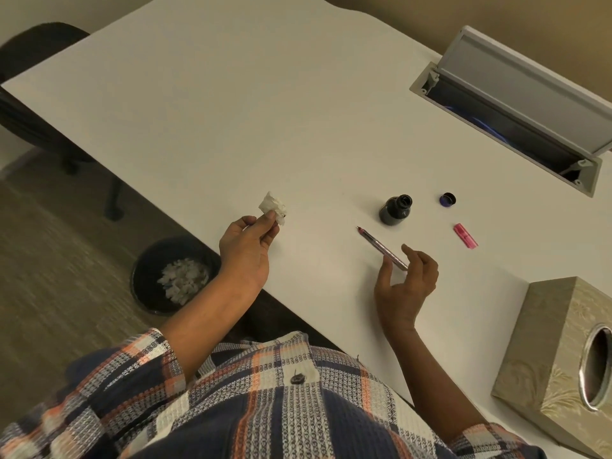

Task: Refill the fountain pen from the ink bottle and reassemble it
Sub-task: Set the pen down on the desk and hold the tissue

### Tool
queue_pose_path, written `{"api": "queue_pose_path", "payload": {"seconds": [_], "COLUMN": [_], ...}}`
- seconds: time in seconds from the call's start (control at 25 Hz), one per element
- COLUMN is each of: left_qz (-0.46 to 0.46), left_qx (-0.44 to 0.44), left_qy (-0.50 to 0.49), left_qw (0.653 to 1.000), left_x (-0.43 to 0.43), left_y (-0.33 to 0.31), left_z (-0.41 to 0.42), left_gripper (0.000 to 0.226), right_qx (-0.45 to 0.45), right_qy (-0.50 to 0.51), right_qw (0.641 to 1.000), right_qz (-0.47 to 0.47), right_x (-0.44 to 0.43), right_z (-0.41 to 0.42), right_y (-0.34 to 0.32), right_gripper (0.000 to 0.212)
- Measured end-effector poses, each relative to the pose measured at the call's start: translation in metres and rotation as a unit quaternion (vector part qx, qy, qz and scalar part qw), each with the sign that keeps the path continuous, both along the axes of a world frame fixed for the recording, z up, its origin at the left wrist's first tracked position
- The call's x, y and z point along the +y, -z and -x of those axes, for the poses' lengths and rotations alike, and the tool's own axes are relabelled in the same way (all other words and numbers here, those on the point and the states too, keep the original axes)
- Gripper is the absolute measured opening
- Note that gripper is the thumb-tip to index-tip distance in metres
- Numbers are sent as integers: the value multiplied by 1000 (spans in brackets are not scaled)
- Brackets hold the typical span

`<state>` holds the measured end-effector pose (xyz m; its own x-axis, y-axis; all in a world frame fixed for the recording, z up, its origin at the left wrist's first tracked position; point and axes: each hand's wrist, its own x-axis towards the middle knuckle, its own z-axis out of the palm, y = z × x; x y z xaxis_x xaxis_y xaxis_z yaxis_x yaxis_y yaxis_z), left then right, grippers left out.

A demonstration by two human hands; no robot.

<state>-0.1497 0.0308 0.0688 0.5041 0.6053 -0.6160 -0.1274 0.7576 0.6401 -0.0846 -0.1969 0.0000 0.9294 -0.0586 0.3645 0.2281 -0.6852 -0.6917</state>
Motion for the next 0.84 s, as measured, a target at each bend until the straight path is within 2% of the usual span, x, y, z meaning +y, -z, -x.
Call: {"api": "queue_pose_path", "payload": {"seconds": [0.08, 0.2, 0.28, 0.4, 0.56, 0.68, 0.84], "left_qz": [18, 51, 53, 45, 45, -16, -93], "left_qx": [-4, -1, 5, -8, -30, 18, 100], "left_qy": [-8, -16, -16, -31, -96, -118, -67], "left_qw": [1000, 999, 998, 999, 994, 993, 988], "left_x": [5, 11, 18, 39, 77, 115, 159], "left_y": [1, 5, 5, 2, 7, 22, 44], "left_z": [2, 9, 13, 23, 46, 73, 119], "left_gripper": [24, 19, 17, 19, 13, 15, 18], "right_qx": [-35, 27, 67, 113, 224, 255, 315], "right_qy": [-71, -183, -242, -330, -372, -424, -496], "right_qw": [997, 981, 966, 937, 901, 869, 801], "right_qz": [-24, -60, -51, -19, -5, 33, 110], "right_x": [23, 74, 108, 159, 220, 267, 328], "right_z": [2, 12, 18, 27, 40, 43, 51], "right_y": [-17, -43, -56, -66, -72, -68, -57], "right_gripper": [23, 16, 16, 24, 48, 52, 40]}}
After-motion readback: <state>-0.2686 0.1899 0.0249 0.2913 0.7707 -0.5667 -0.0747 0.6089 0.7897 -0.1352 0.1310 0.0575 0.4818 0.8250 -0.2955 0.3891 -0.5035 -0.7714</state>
